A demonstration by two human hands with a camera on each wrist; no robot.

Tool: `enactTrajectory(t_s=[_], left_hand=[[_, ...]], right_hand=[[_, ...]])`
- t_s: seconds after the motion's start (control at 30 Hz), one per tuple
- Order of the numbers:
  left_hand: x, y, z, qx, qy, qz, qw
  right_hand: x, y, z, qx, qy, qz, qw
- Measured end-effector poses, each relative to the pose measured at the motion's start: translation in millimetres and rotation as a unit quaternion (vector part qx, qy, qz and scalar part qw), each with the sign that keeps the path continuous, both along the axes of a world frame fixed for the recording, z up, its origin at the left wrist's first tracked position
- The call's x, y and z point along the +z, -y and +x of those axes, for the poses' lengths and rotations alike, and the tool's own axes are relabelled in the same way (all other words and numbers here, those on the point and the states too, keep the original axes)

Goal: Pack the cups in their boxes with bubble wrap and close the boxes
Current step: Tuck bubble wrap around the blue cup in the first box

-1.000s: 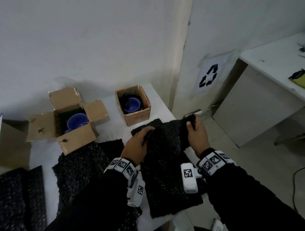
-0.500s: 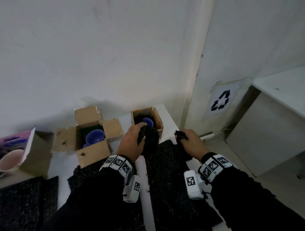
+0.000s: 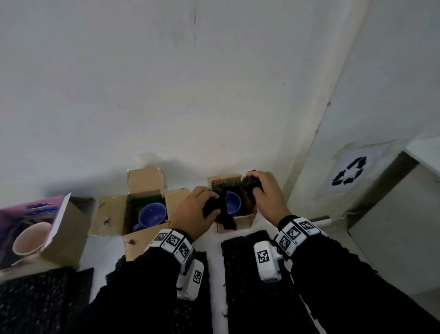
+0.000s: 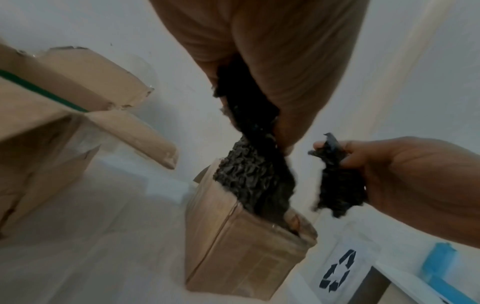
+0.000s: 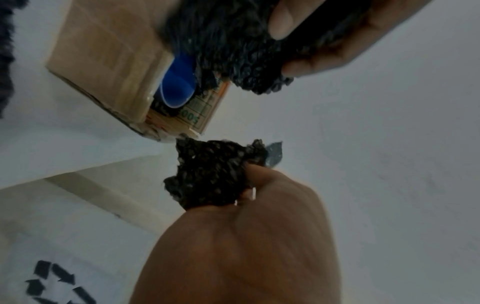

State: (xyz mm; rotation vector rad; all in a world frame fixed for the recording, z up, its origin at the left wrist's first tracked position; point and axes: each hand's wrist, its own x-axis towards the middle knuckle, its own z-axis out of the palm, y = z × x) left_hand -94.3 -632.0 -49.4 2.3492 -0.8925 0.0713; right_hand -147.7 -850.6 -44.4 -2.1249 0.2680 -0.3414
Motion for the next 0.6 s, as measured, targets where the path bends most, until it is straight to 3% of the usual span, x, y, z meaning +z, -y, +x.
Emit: enactTrajectory(t_s=[0.13,0.23,0.3,0.47,0.6], left_hand=[[-24,-3,8,-0.025,-0.038,0.069,0.997],[-38,-6,11,-0.036,-0.059,0.084,0.994],[-43,-7,13,-0.037,-0.057,0.079,0.995],[-46,-6,13,-0.036,0.039,0.094,0.994],[-50,-5,16,-0.035,0.028,0.099,0.994]], right_hand=[[-20,1,15,0.089,-0.027,-0.136,0.986],[-38,3,19,0.145,-0.037,-0.318,0.936],[-44,6,17,0.155,-0.031,-0.387,0.908],[-59,12,11,0.213,-0.024,-0.466,0.858],[-56,7,17,0.168,-0.020,-0.468,0.868]])
